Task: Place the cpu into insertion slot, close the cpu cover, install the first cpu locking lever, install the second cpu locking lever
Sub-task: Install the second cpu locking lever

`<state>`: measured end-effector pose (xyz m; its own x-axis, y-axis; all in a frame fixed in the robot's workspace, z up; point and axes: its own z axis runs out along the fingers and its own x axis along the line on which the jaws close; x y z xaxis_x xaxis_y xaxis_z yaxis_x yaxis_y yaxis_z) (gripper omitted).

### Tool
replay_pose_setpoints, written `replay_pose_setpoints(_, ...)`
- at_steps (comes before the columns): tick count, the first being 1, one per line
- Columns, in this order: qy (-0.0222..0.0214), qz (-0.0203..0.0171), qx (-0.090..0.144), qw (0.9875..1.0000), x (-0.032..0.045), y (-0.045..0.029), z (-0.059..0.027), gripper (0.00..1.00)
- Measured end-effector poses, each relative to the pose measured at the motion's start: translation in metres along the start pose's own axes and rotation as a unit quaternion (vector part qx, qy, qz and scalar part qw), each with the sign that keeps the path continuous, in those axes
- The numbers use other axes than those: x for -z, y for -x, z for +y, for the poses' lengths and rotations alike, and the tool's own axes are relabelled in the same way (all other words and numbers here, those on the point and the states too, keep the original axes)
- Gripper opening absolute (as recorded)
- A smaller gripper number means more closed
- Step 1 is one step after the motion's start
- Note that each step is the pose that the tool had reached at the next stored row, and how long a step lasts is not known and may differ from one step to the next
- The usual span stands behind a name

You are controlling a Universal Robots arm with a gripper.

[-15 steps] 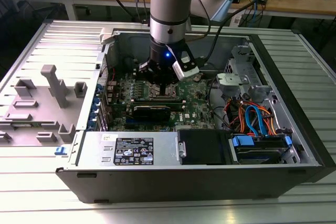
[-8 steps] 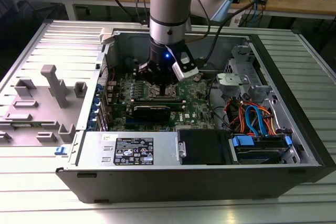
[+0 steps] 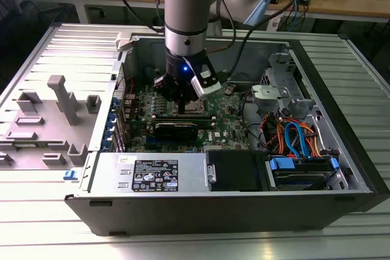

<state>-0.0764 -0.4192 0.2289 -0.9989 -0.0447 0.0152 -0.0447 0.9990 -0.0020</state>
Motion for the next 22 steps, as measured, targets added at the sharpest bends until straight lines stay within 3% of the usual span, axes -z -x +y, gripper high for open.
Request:
replay_pose_setpoints(3, 0.0018, -0.0001, 0.001, 1.0000, -0.0040, -0.0008, 0.0000, 0.11)
replay_pose_setpoints(7, 0.0105, -0.0005, 0.004, 0.9999, -0.0097, -0.0044, 0.0002, 0.11)
replay_pose_setpoints(22, 0.0182, -0.0008, 0.014, 0.9997, -0.0189, -0.0186, 0.0009, 0.11)
